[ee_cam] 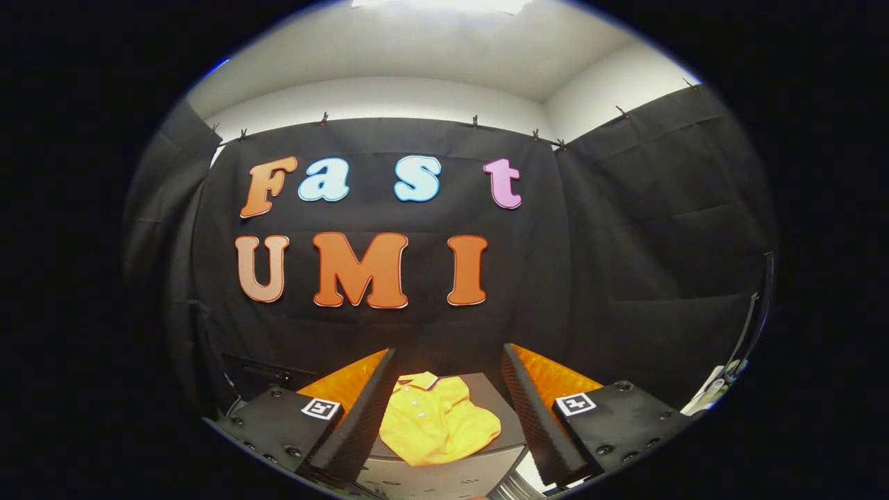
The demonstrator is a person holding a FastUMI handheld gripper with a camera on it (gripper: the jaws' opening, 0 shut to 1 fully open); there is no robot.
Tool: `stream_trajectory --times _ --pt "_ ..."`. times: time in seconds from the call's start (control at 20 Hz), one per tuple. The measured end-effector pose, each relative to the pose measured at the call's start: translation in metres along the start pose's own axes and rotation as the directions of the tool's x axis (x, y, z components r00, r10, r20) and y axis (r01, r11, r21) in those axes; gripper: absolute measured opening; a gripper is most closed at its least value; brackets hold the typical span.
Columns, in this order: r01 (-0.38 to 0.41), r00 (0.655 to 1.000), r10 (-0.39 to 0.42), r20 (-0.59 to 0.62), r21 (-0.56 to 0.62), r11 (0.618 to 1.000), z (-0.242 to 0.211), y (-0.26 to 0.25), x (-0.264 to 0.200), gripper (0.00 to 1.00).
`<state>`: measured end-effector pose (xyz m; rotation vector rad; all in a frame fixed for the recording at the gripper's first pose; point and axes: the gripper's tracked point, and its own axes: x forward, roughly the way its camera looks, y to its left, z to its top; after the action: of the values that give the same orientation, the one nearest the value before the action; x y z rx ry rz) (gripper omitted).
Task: Put the clothes into the washing machine and then close the washing machine lid.
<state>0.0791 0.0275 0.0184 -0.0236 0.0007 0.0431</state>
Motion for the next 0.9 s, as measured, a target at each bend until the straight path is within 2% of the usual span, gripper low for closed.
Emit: stream_trajectory --times 0.25,0.5,0.7,0.9 --pt "-0.074 0.996 0.073 -0.051 -0.027 0.997 0.002 0.031 0.046 0.97" --pt "-0.152 0.969 0.144 -0.202 -0.027 0.988 -0.034 0.056 0.122 0.97" --pt "-0.179 0.922 0.163 -0.352 -0.013 0.984 -0.088 0.071 0.176 0.97" --pt "-0.189 0.863 0.16 -0.479 -0.012 0.982 -0.143 0.075 0.21 0.97"
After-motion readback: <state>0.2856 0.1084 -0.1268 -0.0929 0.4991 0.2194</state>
